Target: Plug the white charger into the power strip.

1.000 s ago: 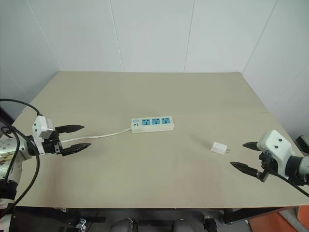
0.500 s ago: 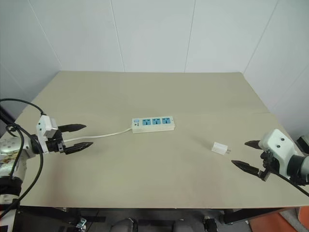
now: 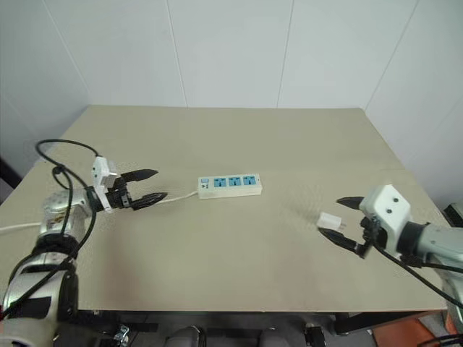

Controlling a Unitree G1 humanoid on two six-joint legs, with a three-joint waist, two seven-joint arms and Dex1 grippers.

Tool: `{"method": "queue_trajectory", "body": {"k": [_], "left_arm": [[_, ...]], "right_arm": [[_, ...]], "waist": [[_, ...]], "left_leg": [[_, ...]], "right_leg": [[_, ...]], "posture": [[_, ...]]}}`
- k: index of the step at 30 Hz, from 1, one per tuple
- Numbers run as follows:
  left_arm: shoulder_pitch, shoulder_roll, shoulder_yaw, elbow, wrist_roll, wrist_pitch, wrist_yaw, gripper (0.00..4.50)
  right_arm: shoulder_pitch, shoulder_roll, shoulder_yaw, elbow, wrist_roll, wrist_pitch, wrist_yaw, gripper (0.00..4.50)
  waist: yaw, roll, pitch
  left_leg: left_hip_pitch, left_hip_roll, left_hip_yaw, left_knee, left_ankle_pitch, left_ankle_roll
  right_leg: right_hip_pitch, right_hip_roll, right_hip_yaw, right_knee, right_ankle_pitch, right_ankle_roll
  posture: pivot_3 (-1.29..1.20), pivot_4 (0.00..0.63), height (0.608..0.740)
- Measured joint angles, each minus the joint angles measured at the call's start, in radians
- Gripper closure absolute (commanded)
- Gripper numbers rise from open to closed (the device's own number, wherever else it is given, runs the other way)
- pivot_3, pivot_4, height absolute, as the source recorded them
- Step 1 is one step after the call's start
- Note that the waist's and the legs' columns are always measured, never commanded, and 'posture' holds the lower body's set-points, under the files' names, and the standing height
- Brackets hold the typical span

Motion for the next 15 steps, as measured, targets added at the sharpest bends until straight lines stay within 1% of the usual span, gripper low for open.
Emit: {"method": "queue_trajectory", "body": {"k": [3,6,9,15], "left_arm": [[-0.065,-0.028,-0.051,0.101,0.088,-0.060,0.040,0.03],[-0.094,-0.065,-0.063,0.179,0.130,-0.062,0.096,0.03],[-0.120,-0.089,-0.063,0.224,0.156,-0.058,0.146,0.03],[-0.161,-0.108,-0.089,0.246,0.247,-0.060,0.257,0.03]], "right_arm": [[-0.091,0.048,0.107,-0.041,0.001,0.035,-0.036,0.00],[-0.147,0.086,0.188,-0.059,-0.002,0.058,-0.069,0.00],[-0.181,0.111,0.211,-0.069,-0.001,0.078,-0.103,0.00],[-0.201,0.112,0.209,-0.122,0.001,0.121,-0.143,0.00]], "waist": [[0.000,0.000,0.000],[0.004,-0.001,0.000],[0.009,-0.001,0.001],[0.014,-0.001,0.001]], "left_leg": [[0.000,0.000,0.000,0.000,0.000,0.000],[-0.001,0.000,-0.001,0.000,0.000,0.000],[-0.005,0.000,-0.001,0.001,0.000,0.000],[-0.005,-0.001,-0.001,0.001,0.000,0.000]], "right_leg": [[0.000,0.000,0.000,0.001,0.000,0.000],[-0.001,0.000,0.000,0.000,0.000,0.000],[-0.003,0.000,-0.001,0.000,0.002,-0.002],[-0.003,0.000,-0.001,0.000,0.002,-0.002]], "posture": [[0.00,0.150,0.740],[0.00,0.150,0.740],[0.00,0.150,0.740],[0.00,0.150,0.740]]}}
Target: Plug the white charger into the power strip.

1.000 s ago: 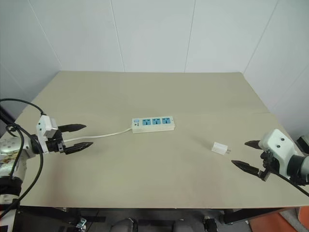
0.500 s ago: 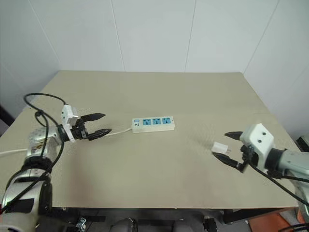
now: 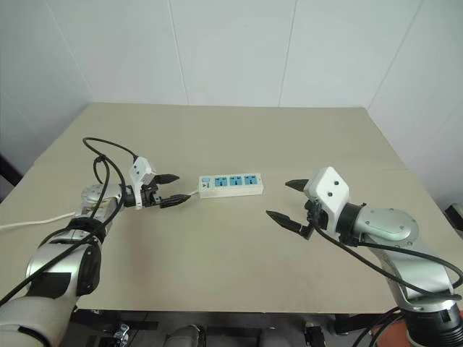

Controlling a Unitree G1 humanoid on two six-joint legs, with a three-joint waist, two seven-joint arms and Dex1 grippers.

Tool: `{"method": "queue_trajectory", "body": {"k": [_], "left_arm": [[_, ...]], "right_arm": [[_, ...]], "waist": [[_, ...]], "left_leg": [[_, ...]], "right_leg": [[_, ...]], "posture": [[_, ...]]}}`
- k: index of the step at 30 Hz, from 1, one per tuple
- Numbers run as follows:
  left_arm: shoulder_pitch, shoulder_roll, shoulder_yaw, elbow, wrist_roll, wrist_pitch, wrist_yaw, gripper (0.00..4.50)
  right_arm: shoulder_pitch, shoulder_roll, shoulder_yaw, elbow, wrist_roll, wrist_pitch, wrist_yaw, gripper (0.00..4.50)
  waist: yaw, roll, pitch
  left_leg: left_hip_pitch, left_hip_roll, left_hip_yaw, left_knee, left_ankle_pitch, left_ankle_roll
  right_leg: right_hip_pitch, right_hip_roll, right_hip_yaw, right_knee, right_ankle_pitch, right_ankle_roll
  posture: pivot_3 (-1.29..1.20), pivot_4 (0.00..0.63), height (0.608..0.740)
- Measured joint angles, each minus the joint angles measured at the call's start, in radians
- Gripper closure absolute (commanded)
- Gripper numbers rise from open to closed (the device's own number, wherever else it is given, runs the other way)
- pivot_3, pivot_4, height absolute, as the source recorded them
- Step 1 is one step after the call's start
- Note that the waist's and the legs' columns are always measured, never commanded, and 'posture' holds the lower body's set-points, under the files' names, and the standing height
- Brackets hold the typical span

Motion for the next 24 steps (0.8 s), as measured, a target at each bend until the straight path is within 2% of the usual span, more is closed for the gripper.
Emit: {"method": "queue_trajectory", "body": {"k": [7,8,11,22,24], "left_arm": [[0.000,-0.048,-0.008,0.021,0.050,0.046,0.064,0.03],[0.000,-0.051,-0.012,0.021,0.063,0.046,0.079,0.22],[0.001,-0.058,-0.043,0.021,0.116,0.048,0.143,0.93],[0.001,-0.085,-0.044,0.020,0.136,0.052,0.175,4.42],[0.001,-0.085,-0.042,0.019,0.136,0.052,0.175,4.47]], "right_arm": [[0.029,0.000,-0.001,-0.040,0.000,0.036,-0.037,0.00],[0.033,0.000,-0.003,-0.049,0.000,0.040,-0.044,0.00],[0.040,0.000,-0.018,-0.073,0.000,0.056,-0.066,0.00],[0.054,0.000,-0.023,-0.084,-0.004,0.103,-0.126,0.00],[0.054,0.000,-0.022,-0.083,-0.005,0.103,-0.128,0.00]], "waist": [[0.000,0.000,0.000],[0.000,0.000,0.000],[0.000,0.000,0.000],[-0.002,0.000,0.000],[-0.003,0.000,0.000]], "left_leg": [[0.000,0.000,0.000,0.000,0.000,0.000],[0.000,0.000,0.000,0.000,0.000,0.000],[0.000,0.000,0.000,0.000,0.000,0.000],[0.003,0.000,0.000,0.000,0.000,0.000],[0.003,0.000,0.000,0.000,0.000,0.000]], "right_leg": [[0.000,0.000,0.000,0.001,0.000,0.000],[0.000,0.000,0.000,0.001,0.000,0.000],[0.000,0.000,0.000,0.001,0.000,0.000],[0.002,0.000,0.000,0.001,0.000,0.000],[0.002,0.000,0.000,0.001,0.000,0.000]], "posture": [[0.00,0.150,0.740],[0.00,0.150,0.740],[0.00,0.150,0.740],[0.00,0.150,0.740],[0.00,0.150,0.740]]}}
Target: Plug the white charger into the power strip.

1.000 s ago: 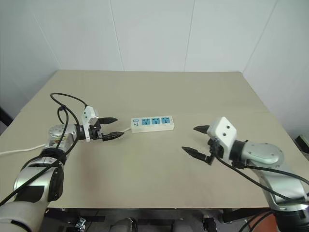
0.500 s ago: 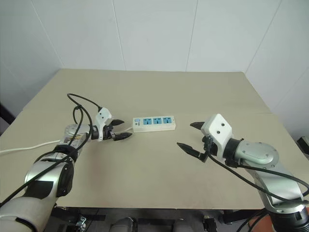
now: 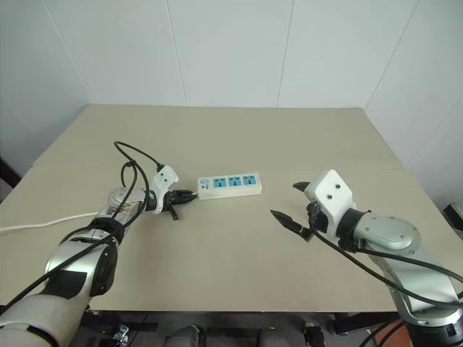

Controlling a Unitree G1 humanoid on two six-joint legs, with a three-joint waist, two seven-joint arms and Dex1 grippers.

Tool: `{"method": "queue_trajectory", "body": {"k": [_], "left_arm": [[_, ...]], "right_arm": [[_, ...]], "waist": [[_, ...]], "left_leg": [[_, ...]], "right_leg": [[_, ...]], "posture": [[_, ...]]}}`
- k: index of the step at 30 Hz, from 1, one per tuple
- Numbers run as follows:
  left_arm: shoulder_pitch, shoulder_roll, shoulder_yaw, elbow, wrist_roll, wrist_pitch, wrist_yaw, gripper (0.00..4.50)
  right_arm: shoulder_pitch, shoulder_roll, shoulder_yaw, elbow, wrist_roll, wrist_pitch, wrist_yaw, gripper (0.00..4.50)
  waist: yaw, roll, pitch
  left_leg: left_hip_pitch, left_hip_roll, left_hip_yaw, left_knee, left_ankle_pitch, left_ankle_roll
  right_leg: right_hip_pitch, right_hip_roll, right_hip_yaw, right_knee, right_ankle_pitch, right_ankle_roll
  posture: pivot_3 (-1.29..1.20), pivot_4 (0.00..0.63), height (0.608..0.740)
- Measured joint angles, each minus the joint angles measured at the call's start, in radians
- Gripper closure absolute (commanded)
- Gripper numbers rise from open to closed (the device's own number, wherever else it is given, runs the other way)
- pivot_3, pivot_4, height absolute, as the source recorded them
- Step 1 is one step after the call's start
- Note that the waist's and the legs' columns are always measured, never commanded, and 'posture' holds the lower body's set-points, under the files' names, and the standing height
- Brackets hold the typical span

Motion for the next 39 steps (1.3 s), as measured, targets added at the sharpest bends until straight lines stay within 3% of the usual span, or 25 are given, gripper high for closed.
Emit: {"method": "queue_trajectory", "body": {"k": [10,15,18,23,30,33,39], "left_arm": [[0.004,0.001,0.001,-0.004,0.001,-0.024,-0.004,4.47],[0.090,0.017,-0.002,-0.148,-0.037,-0.026,-0.146,4.47],[0.214,0.039,-0.006,-0.394,-0.079,0.074,-0.201,4.47],[0.440,0.102,-0.008,-0.932,-0.145,0.420,-0.194,4.47],[0.606,0.151,-0.014,-1.309,-0.182,0.716,-0.112,4.47],[0.633,0.156,-0.023,-1.370,-0.197,0.776,-0.083,4.47],[0.669,0.149,-0.034,-1.418,-0.245,0.825,-0.043,2.67]], "right_arm": [[-0.021,0.016,0.039,0.016,-0.010,0.000,-0.016,0.00],[-0.010,0.030,0.044,0.016,-0.018,0.000,-0.020,0.00],[0.001,0.041,0.055,0.017,-0.020,0.000,-0.019,0.00],[0.001,0.060,0.082,0.054,-0.039,-0.017,-0.015,0.00],[-0.027,0.079,0.127,0.102,-0.052,-0.048,0.008,0.00],[-0.041,0.080,0.133,0.120,-0.060,-0.061,0.015,0.00],[-0.043,0.083,0.151,0.149,-0.078,-0.077,0.032,0.00]], "waist": [[-0.003,0.000,0.000],[-0.003,0.000,0.000],[-0.006,0.000,0.000],[-0.010,0.000,0.000],[-0.006,0.000,0.000],[-0.003,0.000,0.000],[-0.006,0.000,0.000]], "left_leg": [[-0.001,0.000,0.000,0.000,0.000,0.000],[-0.002,0.000,0.000,0.000,0.000,0.000],[-0.002,0.000,0.000,-0.001,0.000,0.000],[0.000,0.001,0.000,0.000,0.000,0.000],[0.002,0.001,0.000,0.000,0.000,0.000],[0.002,0.001,0.000,0.000,0.000,0.000],[0.002,0.001,0.000,-0.001,0.000,0.000]], "right_leg": [[0.000,0.000,0.000,-0.001,0.000,0.000],[-0.001,0.000,0.000,0.000,0.000,0.000],[-0.002,0.000,0.000,0.000,0.000,-0.001],[-0.001,0.000,0.000,0.001,0.000,-0.001],[0.001,0.000,0.001,0.000,0.000,-0.001],[0.001,0.000,0.000,0.000,0.000,-0.001],[0.001,0.000,0.001,0.000,0.000,-0.001]], "posture": [[0.00,0.150,0.740],[0.00,0.150,0.740],[0.00,0.150,0.740],[0.00,0.150,0.740],[0.00,0.150,0.740],[0.00,0.150,0.740],[0.00,0.150,0.740]]}}
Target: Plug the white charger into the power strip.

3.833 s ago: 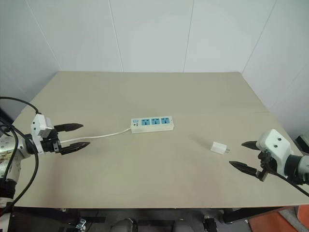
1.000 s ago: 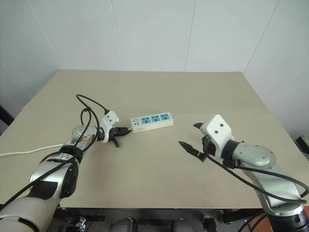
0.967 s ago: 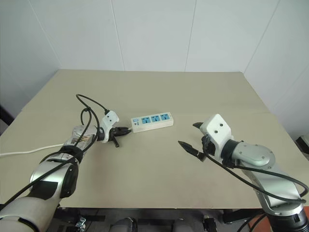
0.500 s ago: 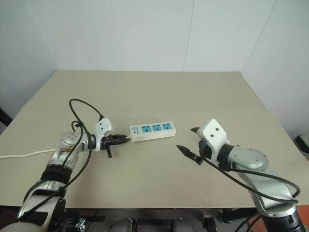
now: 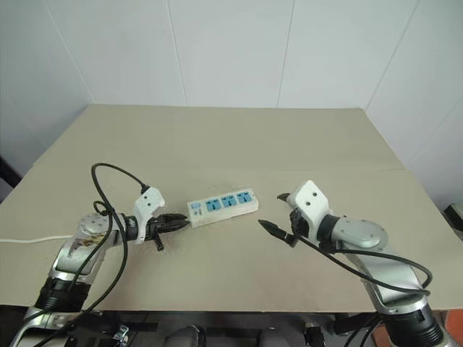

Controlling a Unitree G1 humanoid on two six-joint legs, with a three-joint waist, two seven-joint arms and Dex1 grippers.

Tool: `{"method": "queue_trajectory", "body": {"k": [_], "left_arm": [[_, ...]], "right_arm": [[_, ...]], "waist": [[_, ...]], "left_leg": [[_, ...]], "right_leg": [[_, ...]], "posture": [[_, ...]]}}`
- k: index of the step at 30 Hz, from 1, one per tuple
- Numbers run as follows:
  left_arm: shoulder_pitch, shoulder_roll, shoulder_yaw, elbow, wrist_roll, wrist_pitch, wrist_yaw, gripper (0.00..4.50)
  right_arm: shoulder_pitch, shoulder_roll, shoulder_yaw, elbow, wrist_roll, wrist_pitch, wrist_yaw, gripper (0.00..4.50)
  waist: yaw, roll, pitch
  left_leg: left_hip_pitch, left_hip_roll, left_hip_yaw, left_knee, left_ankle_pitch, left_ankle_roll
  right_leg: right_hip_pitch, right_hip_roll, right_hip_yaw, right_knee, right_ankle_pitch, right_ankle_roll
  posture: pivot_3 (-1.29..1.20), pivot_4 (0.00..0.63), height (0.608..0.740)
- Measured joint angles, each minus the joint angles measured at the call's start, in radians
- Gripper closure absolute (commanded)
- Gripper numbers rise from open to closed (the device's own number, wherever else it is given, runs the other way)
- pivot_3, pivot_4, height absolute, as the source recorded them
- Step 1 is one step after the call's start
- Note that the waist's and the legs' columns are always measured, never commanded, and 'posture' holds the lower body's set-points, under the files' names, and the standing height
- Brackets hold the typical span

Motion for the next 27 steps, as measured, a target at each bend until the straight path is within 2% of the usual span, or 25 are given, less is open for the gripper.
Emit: {"method": "queue_trajectory", "body": {"k": [6,9,16,19,23,27], "left_arm": [[0.004,0.063,-0.017,-0.021,-0.063,-0.026,-0.081,0.77],[-0.004,0.112,-0.014,-0.018,-0.102,-0.051,-0.142,0.01],[-0.075,0.179,0.068,0.157,-0.214,-0.263,-0.333,0.01],[-0.149,0.165,0.069,0.346,-0.208,-0.369,-0.360,0.01],[-0.289,0.025,0.122,0.666,-0.241,-0.598,-0.423,0.01],[-0.380,-0.056,0.132,0.930,-0.249,-0.725,-0.526,0.01]], "right_arm": [[0.001,0.000,0.000,0.000,-0.001,-0.009,0.000,0.00],[0.007,0.000,0.000,0.000,-0.001,-0.009,-0.001,0.00],[0.029,0.000,-0.003,-0.011,-0.001,-0.009,-0.005,0.00],[0.035,0.000,-0.007,-0.025,0.001,-0.009,-0.008,0.00],[0.044,0.000,-0.011,-0.036,0.001,-0.008,-0.009,0.00],[0.055,-0.006,-0.022,-0.044,0.002,-0.006,-0.009,0.00]], "waist": [[0.000,0.000,0.000],[0.000,0.000,0.000],[0.001,0.000,0.000],[0.004,0.000,0.000],[0.014,0.000,0.000],[0.012,0.000,0.000]], "left_leg": [[0.001,0.000,0.000,0.000,0.000,0.000],[0.000,0.000,0.000,0.000,0.000,0.000],[0.001,0.000,0.000,0.000,0.000,0.000],[0.000,0.000,0.000,0.000,0.000,0.000],[-0.001,0.000,0.000,0.001,0.000,0.000],[-0.004,-0.001,0.000,0.001,0.000,0.000]], "right_leg": [[0.000,0.000,0.000,0.000,0.000,-0.001],[0.000,0.000,0.000,0.000,0.000,-0.001],[0.000,0.000,0.000,0.000,-0.001,-0.001],[0.000,0.000,-0.001,0.000,-0.001,-0.001],[0.000,0.000,-0.001,-0.001,0.000,-0.001],[-0.002,0.000,-0.001,-0.002,0.000,0.000]], "posture": [[0.00,0.150,0.740],[0.00,0.150,0.740],[0.00,0.150,0.740],[0.00,0.150,0.740],[0.00,0.150,0.740],[0.00,0.150,0.740]]}}
